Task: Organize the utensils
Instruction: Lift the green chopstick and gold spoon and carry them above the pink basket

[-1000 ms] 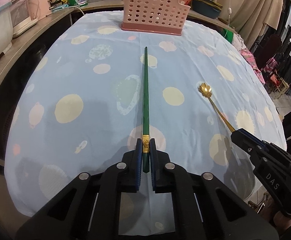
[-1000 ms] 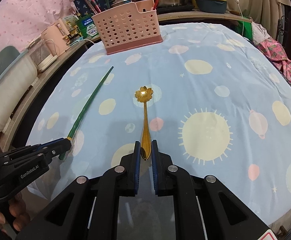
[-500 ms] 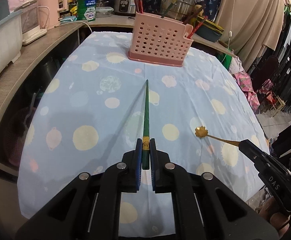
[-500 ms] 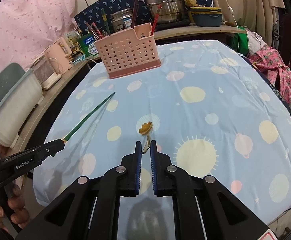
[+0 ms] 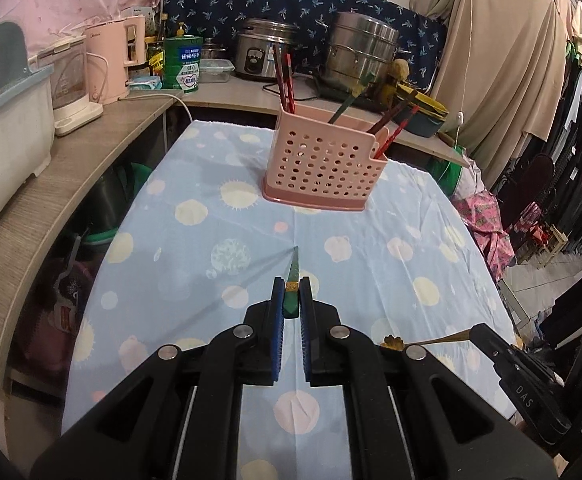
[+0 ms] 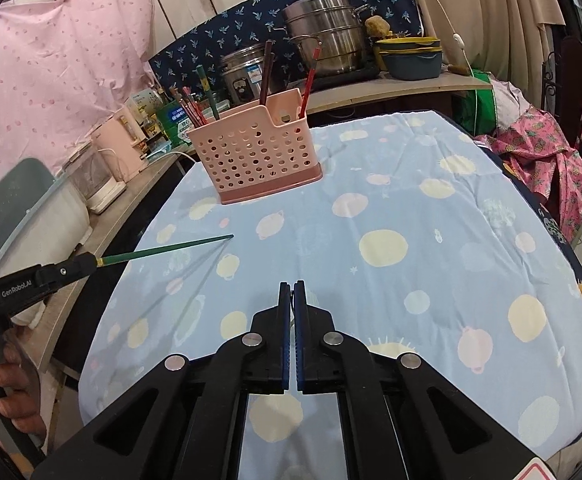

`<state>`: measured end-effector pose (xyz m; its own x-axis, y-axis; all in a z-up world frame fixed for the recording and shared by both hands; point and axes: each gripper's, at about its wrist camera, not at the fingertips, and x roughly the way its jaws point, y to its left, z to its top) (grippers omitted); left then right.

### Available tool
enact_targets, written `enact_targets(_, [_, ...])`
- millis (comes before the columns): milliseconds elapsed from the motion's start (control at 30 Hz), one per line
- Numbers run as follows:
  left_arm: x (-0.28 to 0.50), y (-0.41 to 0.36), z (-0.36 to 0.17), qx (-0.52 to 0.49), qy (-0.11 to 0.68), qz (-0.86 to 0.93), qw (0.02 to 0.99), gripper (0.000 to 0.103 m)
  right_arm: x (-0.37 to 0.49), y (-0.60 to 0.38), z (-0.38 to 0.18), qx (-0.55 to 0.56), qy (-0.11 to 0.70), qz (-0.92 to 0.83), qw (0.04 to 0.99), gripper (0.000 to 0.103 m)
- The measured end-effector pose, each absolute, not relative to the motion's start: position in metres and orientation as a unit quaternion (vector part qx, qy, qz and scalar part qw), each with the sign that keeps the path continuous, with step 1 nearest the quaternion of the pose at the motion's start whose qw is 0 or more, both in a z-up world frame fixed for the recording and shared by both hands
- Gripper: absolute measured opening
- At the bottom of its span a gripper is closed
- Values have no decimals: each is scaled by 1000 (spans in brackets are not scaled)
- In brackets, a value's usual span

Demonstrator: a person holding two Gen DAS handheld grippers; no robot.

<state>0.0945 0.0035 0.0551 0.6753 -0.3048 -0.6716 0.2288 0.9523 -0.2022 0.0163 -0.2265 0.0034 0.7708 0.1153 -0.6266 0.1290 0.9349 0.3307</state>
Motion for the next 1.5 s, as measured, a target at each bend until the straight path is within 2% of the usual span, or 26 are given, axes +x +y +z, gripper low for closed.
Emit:
enact_targets(400, [142, 1, 115, -55, 311, -142, 938, 7, 54, -239, 43, 178, 294, -1, 939, 2])
enact_targets(1000, [244, -15, 235, -62, 169, -126, 975, 7, 186, -251, 141, 137, 181, -7, 974, 2])
enact_targets(1267, [287, -32, 237, -56, 159, -127, 977, 7, 243, -246, 162, 131, 156, -7, 979, 2])
enact_targets(1500, [316, -42, 199, -48, 199, -125, 971, 7, 277, -240, 133, 138, 196, -2, 971, 2])
